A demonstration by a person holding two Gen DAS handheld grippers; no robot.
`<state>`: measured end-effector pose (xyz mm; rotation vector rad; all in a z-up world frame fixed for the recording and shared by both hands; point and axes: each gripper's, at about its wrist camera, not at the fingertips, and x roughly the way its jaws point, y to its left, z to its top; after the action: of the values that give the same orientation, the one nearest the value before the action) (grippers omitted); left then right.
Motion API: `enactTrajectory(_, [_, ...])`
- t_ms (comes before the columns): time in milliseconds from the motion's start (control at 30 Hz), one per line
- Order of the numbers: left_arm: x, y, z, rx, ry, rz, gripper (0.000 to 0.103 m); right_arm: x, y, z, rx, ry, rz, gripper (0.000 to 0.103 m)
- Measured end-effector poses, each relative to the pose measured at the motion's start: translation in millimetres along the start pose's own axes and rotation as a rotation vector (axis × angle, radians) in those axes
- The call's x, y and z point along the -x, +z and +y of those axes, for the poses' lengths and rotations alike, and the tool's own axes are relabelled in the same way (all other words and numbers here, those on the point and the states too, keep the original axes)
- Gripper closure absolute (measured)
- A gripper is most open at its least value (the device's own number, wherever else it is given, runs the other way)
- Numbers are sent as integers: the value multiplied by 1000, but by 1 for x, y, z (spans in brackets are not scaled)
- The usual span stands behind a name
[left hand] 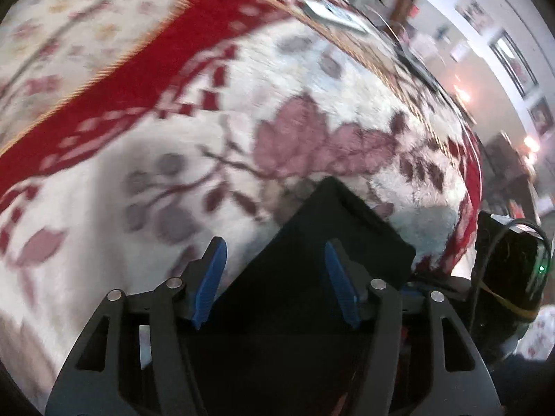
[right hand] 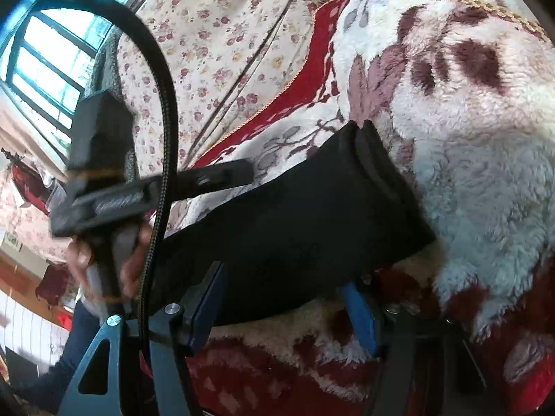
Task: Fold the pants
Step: 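Grasp the pants end with the left gripper while the right gripper grasps beside it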
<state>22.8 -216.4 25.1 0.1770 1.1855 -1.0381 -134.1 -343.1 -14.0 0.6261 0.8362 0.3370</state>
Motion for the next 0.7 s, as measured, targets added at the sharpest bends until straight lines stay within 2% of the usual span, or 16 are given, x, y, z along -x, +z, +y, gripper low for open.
enactTrajectory(233, [-43, 24, -14, -143, -85, 134, 43, -2, -2, -1, 12, -13, -26, 39])
enactTrajectory(367, [-53, 37, -14, -166, -131, 173, 39, -7, -2, 0, 7, -38, -39, 39])
enactTrajectory(500, [-64, 43, -16, -225, -139, 207, 39, -10, -4, 4, 28, -58, -64, 41])
enactTrajectory(600, [-65, 42, -20, -266, -129, 203, 40, -16, 0, -2, -8, -43, -59, 65])
enactTrajectory(633, [-65, 41, -24, -279, -129, 194, 46, -15, 1, -5, -21, -34, -68, 74])
enactTrajectory(700, [-64, 39, -29, -300, -144, 168, 64, -14, 3, -7, -37, -8, -81, 79])
